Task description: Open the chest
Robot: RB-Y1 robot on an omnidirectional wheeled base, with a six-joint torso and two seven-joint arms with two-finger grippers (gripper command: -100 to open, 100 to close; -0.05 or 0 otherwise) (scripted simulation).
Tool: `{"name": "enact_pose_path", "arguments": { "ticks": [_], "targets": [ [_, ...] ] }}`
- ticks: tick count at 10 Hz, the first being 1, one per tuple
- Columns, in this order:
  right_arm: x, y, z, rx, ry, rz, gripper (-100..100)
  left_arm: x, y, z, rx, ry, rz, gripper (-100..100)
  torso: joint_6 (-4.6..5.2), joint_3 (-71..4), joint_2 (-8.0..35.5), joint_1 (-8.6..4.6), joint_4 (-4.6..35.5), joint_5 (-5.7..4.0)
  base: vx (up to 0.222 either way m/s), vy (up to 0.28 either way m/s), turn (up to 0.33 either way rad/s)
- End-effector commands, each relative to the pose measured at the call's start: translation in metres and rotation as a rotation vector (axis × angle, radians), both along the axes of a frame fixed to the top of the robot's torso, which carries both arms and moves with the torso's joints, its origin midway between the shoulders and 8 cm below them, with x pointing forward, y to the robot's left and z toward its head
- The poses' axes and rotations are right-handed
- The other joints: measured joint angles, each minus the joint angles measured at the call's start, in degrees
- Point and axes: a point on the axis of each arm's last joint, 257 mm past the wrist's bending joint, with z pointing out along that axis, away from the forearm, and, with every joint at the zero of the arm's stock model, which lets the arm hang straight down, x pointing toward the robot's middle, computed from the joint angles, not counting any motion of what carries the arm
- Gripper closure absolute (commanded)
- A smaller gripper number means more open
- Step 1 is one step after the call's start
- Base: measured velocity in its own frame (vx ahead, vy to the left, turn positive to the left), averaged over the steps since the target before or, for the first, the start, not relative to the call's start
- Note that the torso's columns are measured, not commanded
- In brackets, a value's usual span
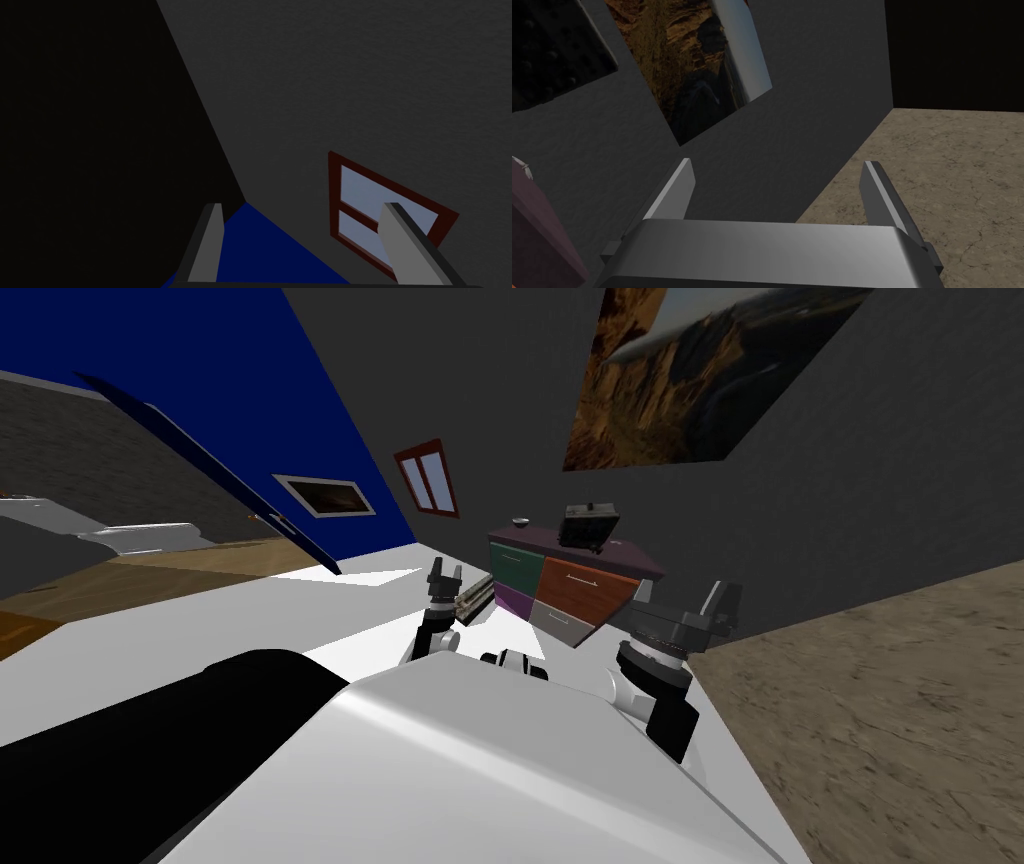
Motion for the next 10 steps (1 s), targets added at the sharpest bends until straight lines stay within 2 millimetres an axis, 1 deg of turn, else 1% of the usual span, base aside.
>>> {"name": "enact_pose_path", "arguments": {
  "ticks": [1,3,4,6,7,8,9,10],
  "targets": [
    [0.001,-0.007,-0.001,0.037,-0.012,0.078,-100,0.000,0.000,0.000,0.000,0.000,0.000,0,0.01,-0.3,0.1,0.02,0.2,0.00,0.047,0.020,0.125],
    [0.002,-0.019,-0.004,0.097,-0.028,0.137,-100,0.000,0.000,0.000,0.000,0.000,0.000,0,0.01,-0.3,0.2,0.01,0.2,0.00,0.064,0.038,0.169],
    [0.002,-0.019,-0.004,0.109,-0.030,0.149,-100,0.000,0.000,0.000,0.000,0.000,0.000,0,0.00,-0.3,0.2,0.01,0.2,0.00,0.050,0.029,0.067],
    [0.002,-0.036,-0.007,0.186,-0.055,0.207,-100,0.000,0.000,0.000,0.000,0.000,0.000,0,0.00,-0.2,0.3,-0.04,0.3,-0.02,0.055,0.038,0.170],
    [0.002,-0.038,-0.007,0.210,-0.060,0.227,-100,0.000,0.000,0.000,0.000,0.000,0.000,0,-0.01,-0.3,0.3,-0.01,0.2,-0.01,0.047,0.027,0.089],
    [0.001,-0.049,-0.009,0.256,-0.077,0.255,-100,0.000,0.000,0.000,0.000,0.000,0.000,0,0.03,-0.3,0.3,-0.06,0.3,-0.01,0.048,0.034,0.150],
    [0.001,-0.050,-0.009,0.271,-0.081,0.268,-100,0.000,0.000,0.000,0.000,0.000,0.000,0,0.00,-0.3,0.3,-0.03,0.3,-0.01,0.043,0.020,0.080],
    [0.001,-0.061,-0.011,0.319,-0.100,0.296,-100,0.000,0.000,0.000,0.000,0.000,0.000,0,0.03,-0.3,0.3,-0.07,0.3,-0.02,0.055,0.026,0.162]
  ]
}}
